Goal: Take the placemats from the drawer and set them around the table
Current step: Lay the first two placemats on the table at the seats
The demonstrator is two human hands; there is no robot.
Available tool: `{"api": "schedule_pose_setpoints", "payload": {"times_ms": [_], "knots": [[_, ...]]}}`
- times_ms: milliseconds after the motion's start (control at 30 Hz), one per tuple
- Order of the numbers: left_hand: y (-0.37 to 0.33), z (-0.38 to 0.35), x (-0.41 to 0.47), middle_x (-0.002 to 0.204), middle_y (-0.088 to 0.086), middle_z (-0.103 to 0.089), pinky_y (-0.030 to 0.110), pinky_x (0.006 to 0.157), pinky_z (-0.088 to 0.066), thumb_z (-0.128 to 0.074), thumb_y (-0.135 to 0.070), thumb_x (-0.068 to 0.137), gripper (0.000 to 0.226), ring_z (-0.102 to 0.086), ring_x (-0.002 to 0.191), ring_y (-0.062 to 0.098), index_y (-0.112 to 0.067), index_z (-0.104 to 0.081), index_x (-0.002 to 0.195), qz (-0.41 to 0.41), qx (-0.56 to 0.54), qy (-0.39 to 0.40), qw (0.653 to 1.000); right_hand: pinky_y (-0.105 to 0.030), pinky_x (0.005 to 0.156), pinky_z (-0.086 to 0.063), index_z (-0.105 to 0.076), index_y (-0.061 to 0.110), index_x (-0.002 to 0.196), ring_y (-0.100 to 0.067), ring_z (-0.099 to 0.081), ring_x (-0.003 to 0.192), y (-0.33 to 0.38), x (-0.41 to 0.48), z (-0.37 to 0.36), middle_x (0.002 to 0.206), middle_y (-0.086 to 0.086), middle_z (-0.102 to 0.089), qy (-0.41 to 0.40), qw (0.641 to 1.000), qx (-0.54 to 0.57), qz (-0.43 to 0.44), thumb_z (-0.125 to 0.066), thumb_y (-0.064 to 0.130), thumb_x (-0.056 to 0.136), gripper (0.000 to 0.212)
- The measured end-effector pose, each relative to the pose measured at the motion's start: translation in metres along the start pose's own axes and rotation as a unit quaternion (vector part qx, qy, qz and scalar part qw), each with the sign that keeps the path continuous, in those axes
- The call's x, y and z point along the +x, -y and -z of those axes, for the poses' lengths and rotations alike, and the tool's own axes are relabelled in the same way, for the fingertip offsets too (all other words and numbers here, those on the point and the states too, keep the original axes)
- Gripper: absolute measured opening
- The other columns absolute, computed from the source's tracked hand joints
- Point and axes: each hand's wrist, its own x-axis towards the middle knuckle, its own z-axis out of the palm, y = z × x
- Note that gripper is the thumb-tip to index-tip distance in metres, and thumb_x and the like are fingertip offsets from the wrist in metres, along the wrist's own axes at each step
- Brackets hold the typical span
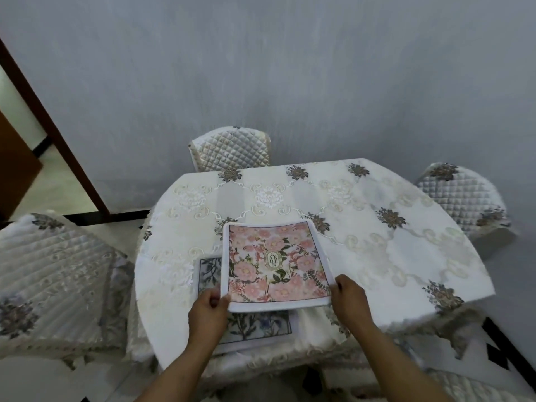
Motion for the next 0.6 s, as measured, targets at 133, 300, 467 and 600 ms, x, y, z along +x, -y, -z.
{"api": "schedule_pose_setpoints", "payload": {"times_ms": [133,300,467,600], "knots": [[-0.031,-0.046,-0.012,0.066,0.0,-0.056,0.029,0.055,-0.038,-0.066,-0.024,0.088,0.019,-0.052,0.061,0.017,-0.018,-0.055,0.074,-0.016,-0.022,0.02,0.999,-0.031,0.048,-0.029,-0.047,0.013,0.074,-0.017,-0.047,0.059,-0.033,0.021,0.048,0.066,-0.002,-0.05,-0.022,1.0,-0.015,0.006,-0.049,0.018,0.096,0.023],[-0.061,-0.125,-0.027,0.067,0.004,-0.056,0.028,0.048,-0.04,-0.065,-0.028,0.089,0.019,-0.054,0.06,0.021,-0.016,-0.056,0.077,-0.021,-0.026,0.04,0.999,-0.034,0.05,-0.027,-0.045,0.012,0.072,-0.021,-0.044,0.057,-0.099,0.052,0.094,0.063,-0.003,-0.047,-0.026,1.0,-0.014,0.001,-0.051,0.015,0.095,0.024],[-0.092,-0.225,-0.051,0.063,0.0,-0.044,0.031,0.055,-0.032,-0.065,-0.026,0.09,0.027,-0.042,0.06,0.017,-0.017,-0.047,0.071,-0.026,-0.01,0.025,0.999,-0.035,0.053,-0.027,-0.046,0.007,0.072,-0.028,-0.045,0.061,-0.194,0.097,0.13,0.066,-0.008,-0.05,-0.023,1.0,-0.013,-0.001,-0.054,0.016,0.094,0.024],[-0.11,-0.304,-0.068,0.064,-0.005,-0.047,0.028,0.054,-0.034,-0.062,-0.024,0.091,0.023,-0.045,0.06,0.011,-0.02,-0.047,0.074,-0.018,0.01,0.023,1.0,-0.036,0.055,-0.031,-0.047,0.005,0.074,-0.029,-0.047,0.063,-0.268,0.138,0.146,0.067,-0.01,-0.052,0.001,1.0,-0.005,-0.004,-0.052,0.017,0.095,0.024]]}}
